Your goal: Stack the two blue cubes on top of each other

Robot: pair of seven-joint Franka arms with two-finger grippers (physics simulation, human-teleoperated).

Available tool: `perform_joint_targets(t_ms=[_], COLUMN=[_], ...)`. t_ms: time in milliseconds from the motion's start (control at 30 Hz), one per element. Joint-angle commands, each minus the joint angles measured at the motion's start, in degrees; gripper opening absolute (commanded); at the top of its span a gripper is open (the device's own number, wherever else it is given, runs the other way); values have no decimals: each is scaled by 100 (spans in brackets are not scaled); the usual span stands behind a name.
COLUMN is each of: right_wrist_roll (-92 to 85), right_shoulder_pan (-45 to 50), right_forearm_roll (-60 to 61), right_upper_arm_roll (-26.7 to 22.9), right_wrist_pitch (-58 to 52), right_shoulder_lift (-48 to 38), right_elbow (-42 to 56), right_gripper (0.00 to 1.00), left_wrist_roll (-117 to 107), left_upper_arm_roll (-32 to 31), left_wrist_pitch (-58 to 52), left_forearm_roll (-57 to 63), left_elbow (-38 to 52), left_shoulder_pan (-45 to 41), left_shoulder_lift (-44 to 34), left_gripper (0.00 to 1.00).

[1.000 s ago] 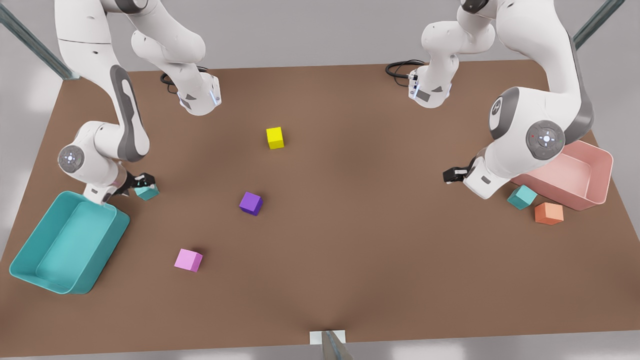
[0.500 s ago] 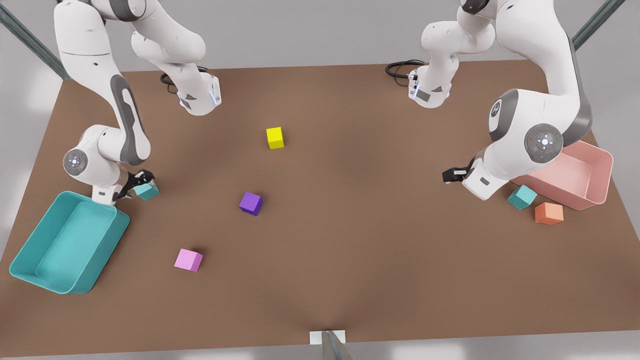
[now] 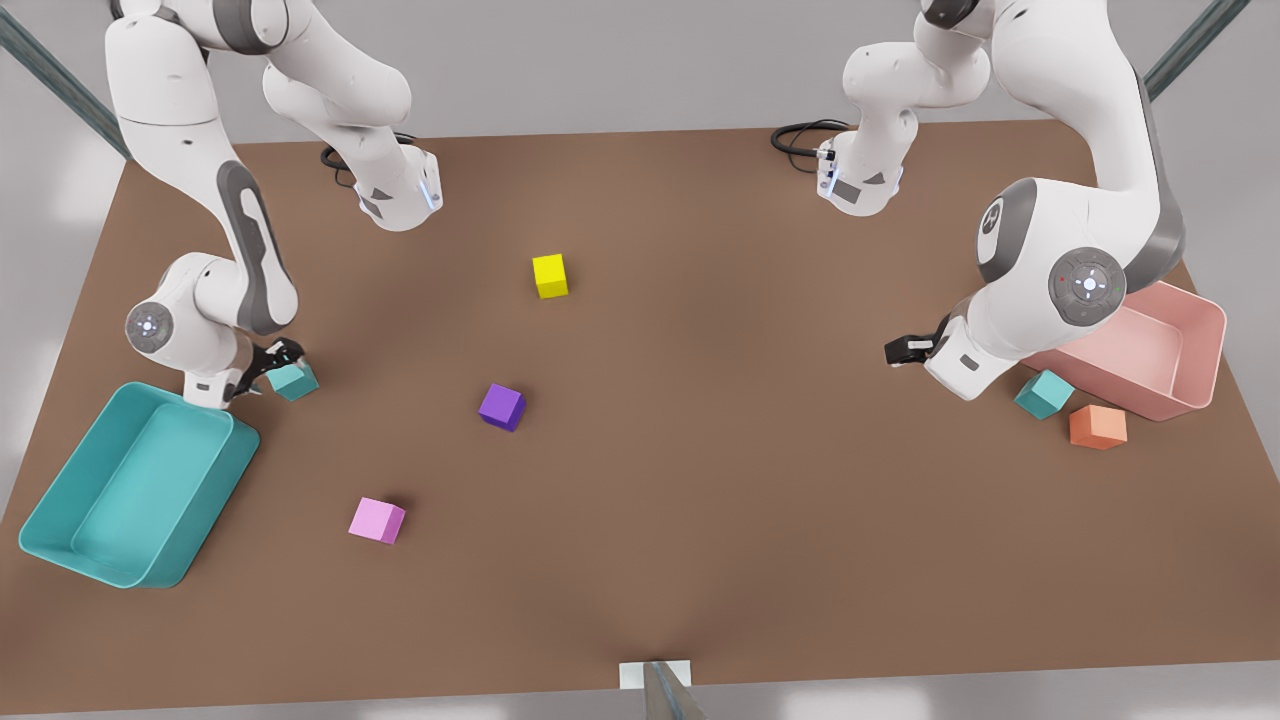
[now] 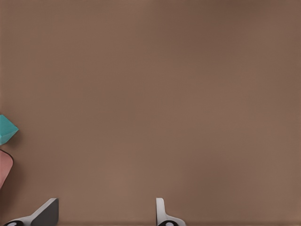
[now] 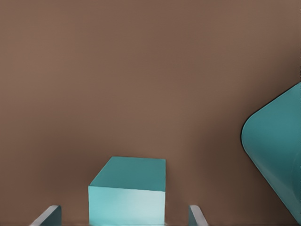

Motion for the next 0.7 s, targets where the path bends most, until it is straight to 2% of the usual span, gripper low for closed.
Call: perform_joint_targets(t_ms=[0,667], right_wrist_roll=[-110,-110], right_shoulder_pan=[5,-100], right_forearm_roll=[10,125], right_upper_arm_roll=[-13,-57], right_wrist_pitch=[80,634], right_shoulder_lift=[13,487], right_elbow=[-9,-185], right_gripper=[100,100], left_wrist_roll=[-7,-7], left_upper_arm_roll=[-5,-5], left_wrist_pitch=[-4,-4], left_forearm_roll=[4,4], left_elbow=[3,3], left_shoulder_pan=[1,1], left_shoulder_lift=[-6,37], left_gripper=[100,100])
